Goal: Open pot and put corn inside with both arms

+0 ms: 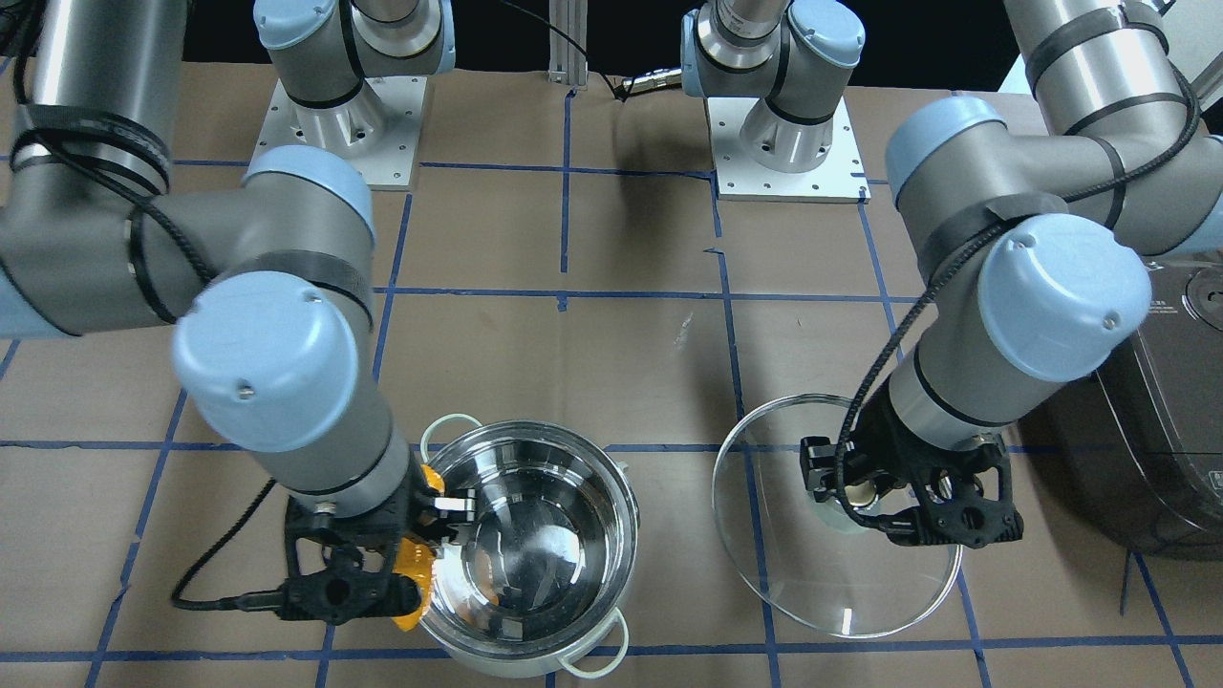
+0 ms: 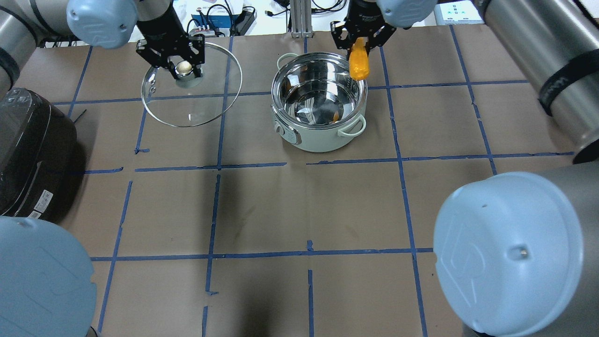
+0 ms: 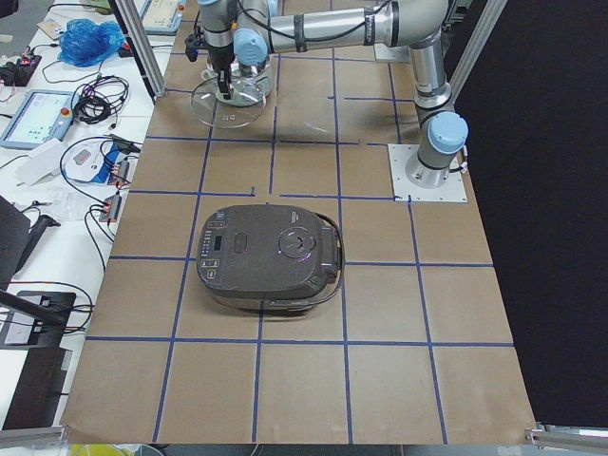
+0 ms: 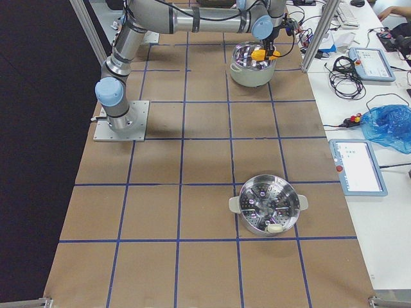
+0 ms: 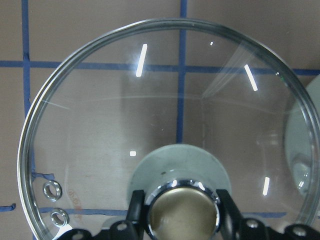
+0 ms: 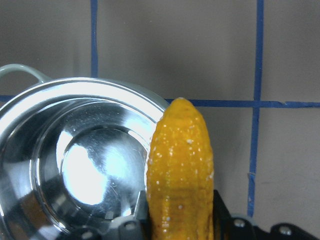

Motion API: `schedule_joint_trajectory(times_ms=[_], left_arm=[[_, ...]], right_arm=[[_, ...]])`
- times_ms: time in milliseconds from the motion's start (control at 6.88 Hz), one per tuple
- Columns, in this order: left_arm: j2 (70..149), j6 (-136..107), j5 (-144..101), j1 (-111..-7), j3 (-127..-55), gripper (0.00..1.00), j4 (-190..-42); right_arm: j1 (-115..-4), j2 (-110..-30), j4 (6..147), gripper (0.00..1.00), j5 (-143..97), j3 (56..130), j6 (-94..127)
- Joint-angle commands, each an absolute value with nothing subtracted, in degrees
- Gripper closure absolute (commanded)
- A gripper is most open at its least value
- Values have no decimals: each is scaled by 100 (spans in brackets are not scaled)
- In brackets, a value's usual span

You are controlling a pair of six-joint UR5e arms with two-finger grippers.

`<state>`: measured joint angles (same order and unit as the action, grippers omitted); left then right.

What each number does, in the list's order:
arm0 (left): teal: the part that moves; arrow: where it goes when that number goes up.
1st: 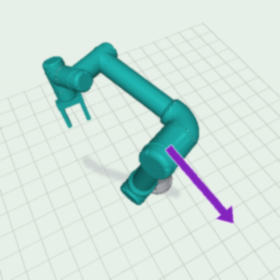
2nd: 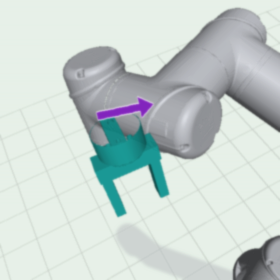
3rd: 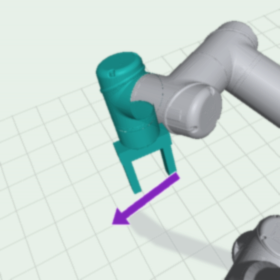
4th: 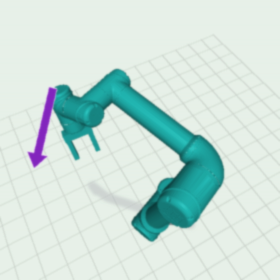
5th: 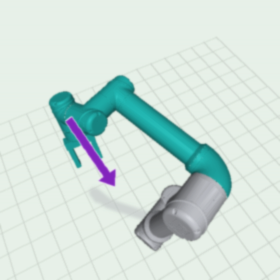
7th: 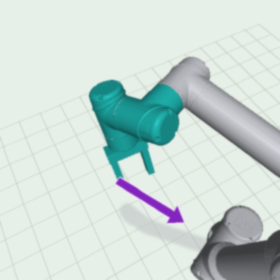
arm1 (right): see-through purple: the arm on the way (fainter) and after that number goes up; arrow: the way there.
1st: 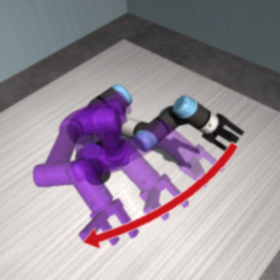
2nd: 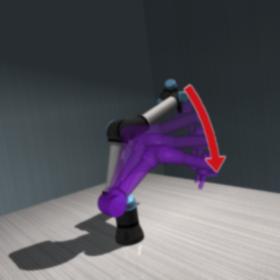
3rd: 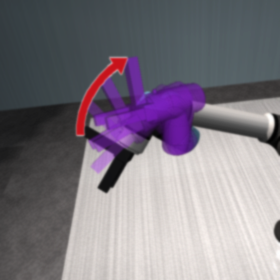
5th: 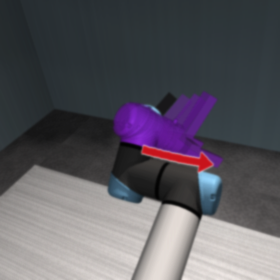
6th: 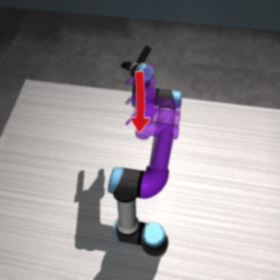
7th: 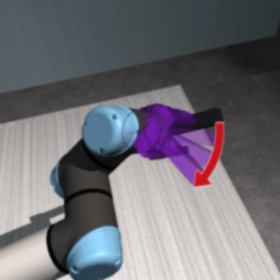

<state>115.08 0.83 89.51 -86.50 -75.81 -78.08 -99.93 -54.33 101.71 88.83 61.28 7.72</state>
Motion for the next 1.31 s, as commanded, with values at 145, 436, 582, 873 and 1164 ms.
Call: schedule_joint_trajectory(times_ms=[145, 436, 582, 873, 1164], left_arm=[[11697, 675, 8921, -8235, -8655, 98, -6298], [12153, 721, 8955, -8192, -8710, 98, -5856], [12207, 877, 8965, -8183, -8719, 98, -5845], [12400, 870, 9288, -8148, -8727, 98, -5845], [12419, 774, 9307, -8147, -8745, 74, -5845]], right_arm=[[-10336, -5011, 11193, 90, 8921, 6616, 897], [-10414, -4800, 11504, 90, 8912, 6697, 914], [-10502, -4712, 11505, 81, 8938, 6706, 940], [-10635, -4650, 11593, 65, 8974, 6706, 932], [-10626, -4859, 11514, 0, 8965, 6732, 800]])
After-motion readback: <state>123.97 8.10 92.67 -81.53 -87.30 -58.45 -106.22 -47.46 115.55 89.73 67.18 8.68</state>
